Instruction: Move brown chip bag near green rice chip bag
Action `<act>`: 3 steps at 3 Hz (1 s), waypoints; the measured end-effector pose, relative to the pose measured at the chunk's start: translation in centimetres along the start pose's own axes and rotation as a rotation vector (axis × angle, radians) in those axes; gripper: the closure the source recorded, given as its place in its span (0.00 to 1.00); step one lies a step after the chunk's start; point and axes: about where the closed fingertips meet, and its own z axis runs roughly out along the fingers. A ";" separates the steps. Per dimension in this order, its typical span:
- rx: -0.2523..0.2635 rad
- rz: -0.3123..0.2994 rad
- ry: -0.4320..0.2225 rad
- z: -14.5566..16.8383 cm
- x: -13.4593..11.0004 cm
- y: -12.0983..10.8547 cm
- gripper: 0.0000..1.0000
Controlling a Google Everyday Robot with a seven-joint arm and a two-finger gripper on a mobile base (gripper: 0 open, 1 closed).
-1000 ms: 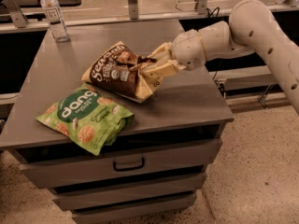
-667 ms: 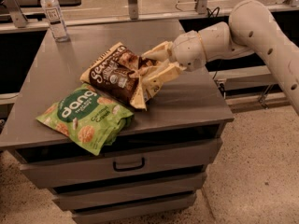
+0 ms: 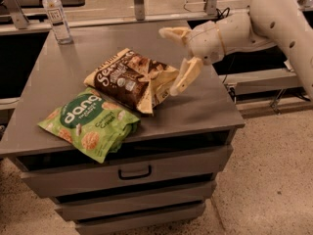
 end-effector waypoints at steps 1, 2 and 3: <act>0.104 -0.084 0.091 -5.3 -1.5 -3.9 0.00; 0.331 -0.182 0.188 -13.7 -4.4 -8.5 0.00; 0.332 -0.186 0.178 -13.6 -4.7 -8.7 0.00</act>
Offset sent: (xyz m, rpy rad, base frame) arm 0.0893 -0.1744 0.2088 -0.0747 -0.5191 -0.4988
